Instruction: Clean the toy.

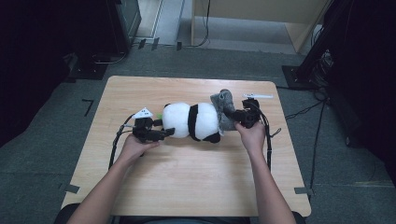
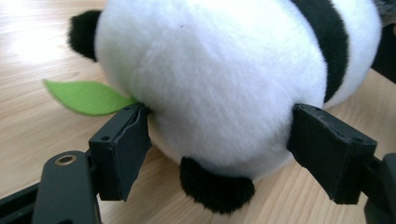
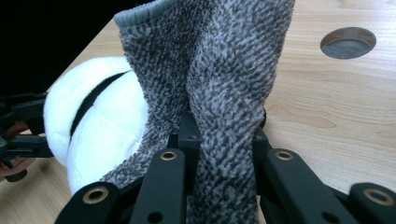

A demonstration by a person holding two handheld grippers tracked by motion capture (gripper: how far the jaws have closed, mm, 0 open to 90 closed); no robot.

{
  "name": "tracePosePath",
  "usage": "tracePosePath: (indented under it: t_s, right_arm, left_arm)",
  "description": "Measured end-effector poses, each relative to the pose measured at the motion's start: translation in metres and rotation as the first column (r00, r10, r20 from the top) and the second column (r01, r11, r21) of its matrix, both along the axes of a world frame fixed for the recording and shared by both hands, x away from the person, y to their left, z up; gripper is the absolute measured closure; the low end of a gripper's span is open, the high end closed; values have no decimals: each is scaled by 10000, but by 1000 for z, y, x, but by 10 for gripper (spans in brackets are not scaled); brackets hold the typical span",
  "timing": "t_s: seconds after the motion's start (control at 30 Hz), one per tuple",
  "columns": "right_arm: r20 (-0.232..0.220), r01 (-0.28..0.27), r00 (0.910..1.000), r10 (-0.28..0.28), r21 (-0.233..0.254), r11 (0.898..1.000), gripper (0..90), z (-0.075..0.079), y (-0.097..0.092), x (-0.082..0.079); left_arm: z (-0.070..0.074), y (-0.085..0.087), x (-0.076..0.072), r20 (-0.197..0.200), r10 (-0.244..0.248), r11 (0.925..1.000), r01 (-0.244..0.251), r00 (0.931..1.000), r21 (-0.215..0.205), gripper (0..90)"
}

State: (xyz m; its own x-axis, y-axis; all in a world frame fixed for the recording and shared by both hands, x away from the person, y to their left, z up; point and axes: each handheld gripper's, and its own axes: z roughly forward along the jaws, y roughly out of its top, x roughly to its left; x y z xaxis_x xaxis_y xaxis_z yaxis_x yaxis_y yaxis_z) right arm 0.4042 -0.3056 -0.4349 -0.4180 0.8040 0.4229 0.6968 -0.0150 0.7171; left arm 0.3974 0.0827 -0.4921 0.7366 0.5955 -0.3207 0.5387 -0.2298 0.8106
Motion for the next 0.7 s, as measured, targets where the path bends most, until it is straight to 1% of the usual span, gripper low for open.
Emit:
tracePosePath:
  t_s: [0.03,0.07,0.13,0.17,0.23,0.27,0.3,0.37,0.4,0.5,0.53,0.57,0.63,0.7]
  right_arm:
    - [-15,4,10000,-4,-14,10000,770,-1,0,1]
    - [-29,13,10000,-13,3,10000,770,-2,1,1]
    - [-68,1,10000,-1,77,10000,771,-4,2,3]
    - [-64,-3,10000,4,97,10000,771,-5,3,3]
    - [-48,-14,10000,15,192,9998,771,-7,5,4]
    - [-48,-19,10000,20,249,9997,771,-9,5,4]
    - [-32,-11,10000,12,286,9996,770,-9,4,4]
    - [-55,-8,10000,9,329,9995,768,-8,2,4]
    - [8,38,10000,-38,339,9994,769,-7,0,4]
    - [489,220,9985,-243,465,9987,771,3,-5,0]
    - [685,222,9973,-252,444,9988,771,6,-4,-1]
    - [775,137,9968,-170,427,9990,771,8,-3,-2]
    - [783,10,9969,-25,183,9998,771,9,2,-2]
    - [725,-18,9974,26,-104,9999,770,6,5,-2]
  left_arm:
    - [0,-2,1,-9,-91,10000,91,10000,-19,208]
    - [-1,-3,2,3,-154,9999,154,9999,69,192]
    - [-3,-9,1,164,-347,9986,341,9993,404,158]
    - [-5,-12,0,364,-454,9961,424,9983,780,140]
    - [-7,-18,-3,727,-424,9891,316,9965,1441,141]
    - [-8,-19,-3,750,-314,9892,202,9967,1451,157]
    - [-9,-18,-3,719,-169,9906,70,9973,1364,177]
    - [-8,-17,-3,531,-71,9931,8,9986,1171,227]
    - [-9,-17,-3,549,-53,9934,-10,9985,1146,244]
    - [-10,-18,-4,542,-39,9927,-27,9985,1204,268]
    - [-10,-19,-4,558,-50,9922,-20,9984,1249,276]
    - [-10,-20,-4,545,-52,9917,-18,9985,1287,286]
    - [-11,-21,-5,538,31,9920,-99,9985,1259,302]
    - [-10,-21,-5,492,93,9919,-154,9987,1260,320]
